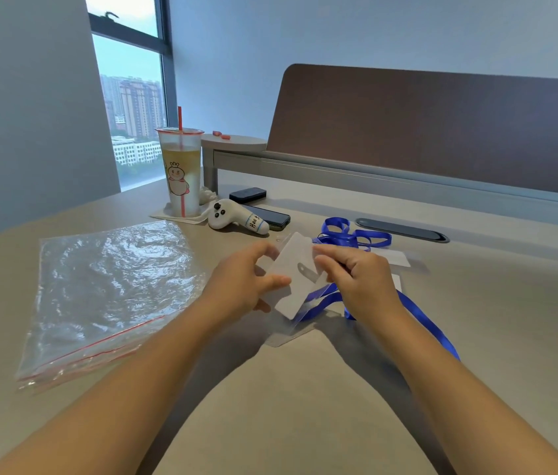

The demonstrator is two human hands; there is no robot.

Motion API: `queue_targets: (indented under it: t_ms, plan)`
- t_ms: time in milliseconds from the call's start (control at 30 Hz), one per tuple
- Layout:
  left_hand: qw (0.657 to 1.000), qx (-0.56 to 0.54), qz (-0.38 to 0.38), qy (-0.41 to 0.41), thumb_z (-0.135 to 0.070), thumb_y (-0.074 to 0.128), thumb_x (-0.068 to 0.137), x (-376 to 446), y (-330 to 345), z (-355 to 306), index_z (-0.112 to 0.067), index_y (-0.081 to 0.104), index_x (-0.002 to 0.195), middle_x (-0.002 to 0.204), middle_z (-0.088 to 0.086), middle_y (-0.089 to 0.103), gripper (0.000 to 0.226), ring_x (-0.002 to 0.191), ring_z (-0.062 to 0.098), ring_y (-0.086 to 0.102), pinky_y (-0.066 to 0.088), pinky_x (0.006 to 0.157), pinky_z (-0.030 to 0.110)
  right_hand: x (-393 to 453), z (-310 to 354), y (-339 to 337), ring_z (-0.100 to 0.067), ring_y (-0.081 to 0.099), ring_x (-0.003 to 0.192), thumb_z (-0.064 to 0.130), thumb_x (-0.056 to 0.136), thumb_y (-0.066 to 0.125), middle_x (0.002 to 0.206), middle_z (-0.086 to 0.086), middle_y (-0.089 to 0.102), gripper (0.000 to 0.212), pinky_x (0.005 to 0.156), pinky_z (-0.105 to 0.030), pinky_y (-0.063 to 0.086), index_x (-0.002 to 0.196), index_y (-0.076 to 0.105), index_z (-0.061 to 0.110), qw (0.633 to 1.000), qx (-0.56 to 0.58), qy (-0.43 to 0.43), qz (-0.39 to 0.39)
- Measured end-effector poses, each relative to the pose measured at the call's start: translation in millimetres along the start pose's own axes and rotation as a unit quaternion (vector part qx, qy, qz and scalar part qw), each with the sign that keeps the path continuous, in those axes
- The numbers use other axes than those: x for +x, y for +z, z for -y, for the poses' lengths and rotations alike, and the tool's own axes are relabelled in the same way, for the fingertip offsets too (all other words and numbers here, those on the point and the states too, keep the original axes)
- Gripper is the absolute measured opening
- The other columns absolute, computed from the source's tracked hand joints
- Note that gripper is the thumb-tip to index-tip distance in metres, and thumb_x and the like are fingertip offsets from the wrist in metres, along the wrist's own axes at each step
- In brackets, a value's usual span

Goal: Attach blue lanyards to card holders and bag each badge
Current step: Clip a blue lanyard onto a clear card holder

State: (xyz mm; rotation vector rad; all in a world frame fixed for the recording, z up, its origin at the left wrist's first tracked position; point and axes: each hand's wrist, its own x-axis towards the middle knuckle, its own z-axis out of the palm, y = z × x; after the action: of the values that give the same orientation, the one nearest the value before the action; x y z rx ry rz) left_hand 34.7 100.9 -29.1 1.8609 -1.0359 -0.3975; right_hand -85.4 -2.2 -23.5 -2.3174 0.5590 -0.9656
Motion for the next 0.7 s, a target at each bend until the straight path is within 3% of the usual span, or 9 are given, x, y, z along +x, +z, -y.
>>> queue_targets:
  t_ms: [67,133,200,333,433,500,600,700]
  plan:
    - [0.999,-0.025,0.042,-0.006,-0.015,0.060,0.083,-0.1,-0.6,-0.1,-0.026,0.044,0.084,0.090,0.002,0.057,0.020,0.065,0.013,0.061,0.052,0.044,0.020,1.4,-1.3,2.1,-0.013,0.055,0.106,0.017,0.092,0.046,0.122,-0.007,0.061,0.036,0.083,-0.012,0.040,0.126,0.051,0.008,1.000,-0.007,-0.004,0.000]
    - [0.995,-0.065,0.074,-0.005,-0.009,0.058,0.084,-0.1,0.4,-1.0,-0.023,0.042,0.080,0.097,0.002,0.057,0.023,0.070,0.011,0.060,0.053,0.042,0.021,1.9,-2.4,3.6,-0.010,0.055,0.091,0.017,0.092,0.046,0.105,-0.005,0.061,0.030,0.069,-0.003,0.041,0.120,0.052,0.008,1.000,-0.004,0.006,-0.001]
    - [0.992,-0.082,0.095,-0.003,-0.006,0.057,0.085,-0.4,0.8,-2.2,-0.021,0.042,0.088,0.102,0.002,0.056,0.022,0.074,0.011,0.059,0.055,0.046,0.022,1.9,-2.4,2.8,-0.006,0.050,0.073,0.016,0.090,0.051,0.089,0.003,0.053,0.017,0.059,0.001,0.041,0.105,0.052,0.010,1.000,0.011,0.015,-0.022]
    - [0.988,-0.107,0.113,0.001,-0.003,0.054,0.086,0.2,-0.2,-3.2,-0.027,0.038,0.107,0.113,0.006,0.061,0.036,0.089,0.017,0.060,0.055,0.062,0.025,3.1,-1.9,1.2,-0.004,0.051,0.064,0.014,0.084,0.058,0.088,0.001,0.057,0.018,0.058,-0.005,0.045,0.099,0.062,0.005,0.999,0.025,0.015,-0.044]
    - [0.982,-0.138,0.132,-0.001,-0.003,0.053,0.086,-0.9,0.3,-6.0,-0.030,0.041,0.096,0.105,0.001,0.061,0.032,0.083,0.014,0.061,0.055,0.062,0.022,2.4,1.6,2.3,-0.010,0.052,0.079,0.014,0.084,0.059,0.099,-0.009,0.064,0.019,0.067,-0.012,0.045,0.099,0.065,0.003,0.998,0.017,0.012,-0.051]
    - [0.976,-0.167,0.140,-0.006,-0.005,0.051,0.088,-1.4,2.8,-6.5,-0.031,0.044,0.092,0.103,0.003,0.062,0.027,0.087,0.019,0.062,0.055,0.070,0.028,1.6,2.7,3.0,-0.008,0.047,0.087,0.015,0.084,0.059,0.104,-0.010,0.064,0.020,0.069,-0.009,0.039,0.099,0.065,0.003,0.998,-0.014,-0.003,-0.059]
    - [0.969,-0.204,0.134,-0.020,-0.017,0.043,0.093,-2.2,5.3,-8.0,-0.029,0.049,0.094,0.105,0.011,0.058,0.013,0.102,0.028,0.057,0.051,0.083,0.038,1.3,3.1,4.6,-0.007,0.046,0.086,0.019,0.084,0.060,0.103,-0.009,0.065,0.021,0.069,-0.011,0.039,0.100,0.063,0.005,0.997,-0.038,-0.016,-0.063]
    - [0.967,-0.216,0.136,-0.030,-0.024,0.040,0.094,-0.6,6.9,-9.3,-0.027,0.051,0.092,0.101,0.011,0.056,0.012,0.097,0.027,0.057,0.051,0.079,0.035,1.4,2.9,6.7,-0.008,0.048,0.085,0.021,0.084,0.060,0.102,-0.009,0.065,0.022,0.073,-0.019,0.043,0.100,0.062,0.006,0.998,-0.040,-0.019,-0.054]
